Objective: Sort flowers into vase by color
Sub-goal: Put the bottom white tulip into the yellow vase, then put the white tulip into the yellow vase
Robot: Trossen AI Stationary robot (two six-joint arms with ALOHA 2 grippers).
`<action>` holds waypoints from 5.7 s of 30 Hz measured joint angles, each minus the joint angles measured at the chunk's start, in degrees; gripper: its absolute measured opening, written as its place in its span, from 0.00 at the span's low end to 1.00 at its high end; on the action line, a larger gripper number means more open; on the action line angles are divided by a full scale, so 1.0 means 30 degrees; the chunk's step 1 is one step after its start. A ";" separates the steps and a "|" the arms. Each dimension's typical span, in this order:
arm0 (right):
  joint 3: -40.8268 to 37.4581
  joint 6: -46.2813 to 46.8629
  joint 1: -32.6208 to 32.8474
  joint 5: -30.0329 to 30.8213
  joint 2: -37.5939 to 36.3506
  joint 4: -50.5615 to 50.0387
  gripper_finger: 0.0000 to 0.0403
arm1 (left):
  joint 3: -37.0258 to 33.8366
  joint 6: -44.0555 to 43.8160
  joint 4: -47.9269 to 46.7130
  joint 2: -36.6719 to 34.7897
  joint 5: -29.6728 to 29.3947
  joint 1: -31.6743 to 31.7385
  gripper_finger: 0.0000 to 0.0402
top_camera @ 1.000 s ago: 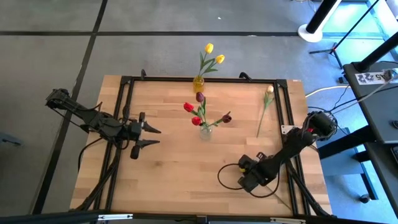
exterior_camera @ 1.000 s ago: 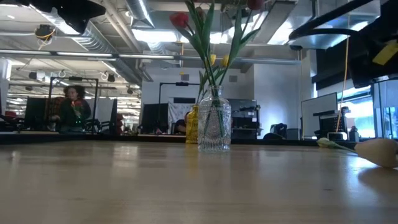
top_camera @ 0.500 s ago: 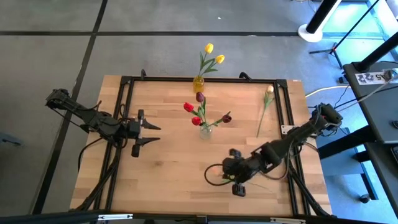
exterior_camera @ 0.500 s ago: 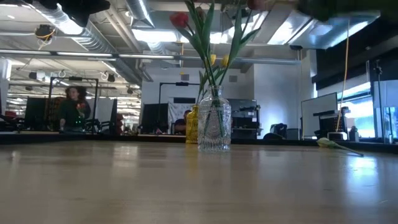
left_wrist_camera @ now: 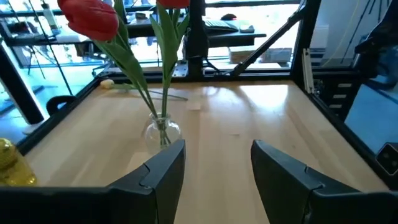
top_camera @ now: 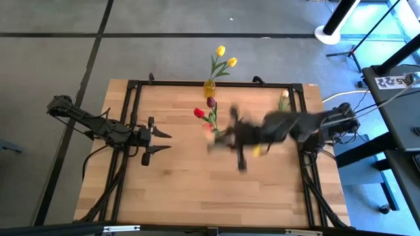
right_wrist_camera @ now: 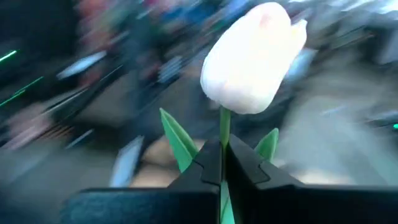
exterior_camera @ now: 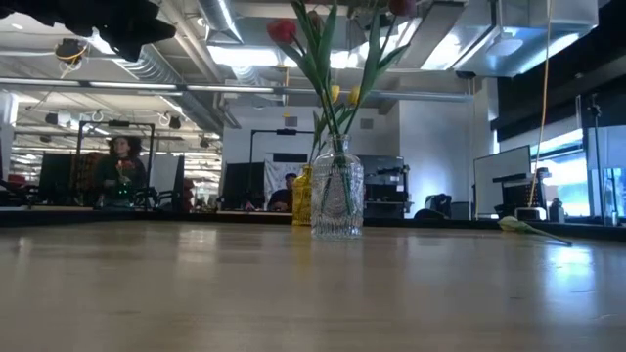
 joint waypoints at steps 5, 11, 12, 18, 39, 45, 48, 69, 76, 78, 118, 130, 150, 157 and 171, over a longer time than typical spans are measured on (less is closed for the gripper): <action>0.3241 -0.1938 -0.2840 0.4262 -0.0102 0.1681 0.01 | 0.0000 -0.0333 -0.0144 0.0010 -0.0006 0.0009 0.45; 0.3834 -0.2765 -0.6932 0.3565 0.0019 0.4383 0.01 | 0.0000 -0.0132 -0.0087 0.0010 -0.0175 0.0009 0.45; 0.3576 -0.2759 -0.7685 0.3352 0.0095 0.5011 0.01 | -0.0007 0.0005 0.0008 0.0010 -0.0352 0.0012 0.45; 0.0248 -0.1668 -1.1407 0.1823 0.1471 0.8389 0.00 | -0.0038 0.0179 0.0763 0.0010 -0.0989 0.0016 0.45; -0.1595 -0.0778 -1.4363 -0.2580 0.5799 1.4721 0.00 | -0.1603 0.0148 0.7127 -0.0071 0.7807 1.1806 0.45; -0.1601 -0.0748 -1.4350 -0.2597 0.5792 1.4706 0.00 | -0.1574 0.0089 0.7984 -0.0056 1.0134 1.3151 0.45; -0.1601 -0.0771 -1.4371 -0.2579 0.5792 1.4724 0.00 | -0.1626 -0.0058 0.8969 0.0095 1.1031 1.3690 0.45; -0.2585 -0.1509 -1.4496 -0.1125 0.5958 1.5021 0.00 | -0.7126 -0.0825 1.5691 0.0437 1.0819 1.6154 0.45; -0.2585 -0.1055 -1.4503 0.0827 0.5470 1.2360 0.00 | -0.7191 -0.0810 1.4641 0.0389 1.0718 1.6154 0.45; -0.2585 -0.0948 -1.4503 0.1099 0.5435 1.2284 0.00 | -0.7191 -0.0810 1.4522 0.0389 1.0716 1.6154 0.45; -0.2585 -0.0727 -1.4597 0.2237 0.6860 0.6748 0.22 | -0.0993 -0.0504 0.3832 -0.2163 1.0563 1.6183 0.46; -0.2582 -0.1626 -1.2655 0.4123 0.4540 0.4103 0.64 | 0.1785 -0.0883 -0.0198 -0.2215 1.0550 1.6278 0.49; -0.2585 0.0589 -1.2341 0.6909 0.4348 0.2998 0.73 | 0.1792 0.0791 -0.1153 -0.2241 1.0861 1.5790 0.49; -0.2578 0.2093 -1.3523 0.6944 0.4546 0.1883 0.73 | 0.1792 0.0235 -0.1463 -0.2241 0.9501 1.5790 0.49; -0.2075 0.4318 -1.4651 0.2591 0.4450 -0.2449 0.73 | 0.1791 -0.0969 -0.1743 -0.2219 1.0609 1.5739 0.48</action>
